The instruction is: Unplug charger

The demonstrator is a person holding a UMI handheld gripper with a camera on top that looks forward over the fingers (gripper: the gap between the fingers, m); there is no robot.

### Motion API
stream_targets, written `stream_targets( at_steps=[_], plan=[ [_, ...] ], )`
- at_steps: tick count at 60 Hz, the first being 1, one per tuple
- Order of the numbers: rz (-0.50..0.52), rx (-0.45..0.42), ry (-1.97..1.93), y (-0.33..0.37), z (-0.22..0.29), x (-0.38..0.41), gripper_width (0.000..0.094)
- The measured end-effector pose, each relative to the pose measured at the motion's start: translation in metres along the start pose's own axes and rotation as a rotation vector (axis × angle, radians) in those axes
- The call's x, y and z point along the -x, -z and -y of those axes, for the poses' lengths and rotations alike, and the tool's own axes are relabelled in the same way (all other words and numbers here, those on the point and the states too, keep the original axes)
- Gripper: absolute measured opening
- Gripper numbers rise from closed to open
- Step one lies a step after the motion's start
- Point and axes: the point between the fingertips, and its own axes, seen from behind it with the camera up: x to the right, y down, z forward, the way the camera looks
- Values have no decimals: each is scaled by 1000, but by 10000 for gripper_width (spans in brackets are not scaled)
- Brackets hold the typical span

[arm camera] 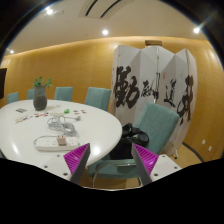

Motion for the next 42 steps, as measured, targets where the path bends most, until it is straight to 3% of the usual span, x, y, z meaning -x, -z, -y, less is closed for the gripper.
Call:
stream_targets(
  at_steps=[21, 32, 42],
  plan=[
    [38, 56, 3, -3, -44, 10, 867],
    [221, 83, 7, -25, -83, 91, 870],
    [346, 85, 35, -57, -80, 169, 875]
  ],
)
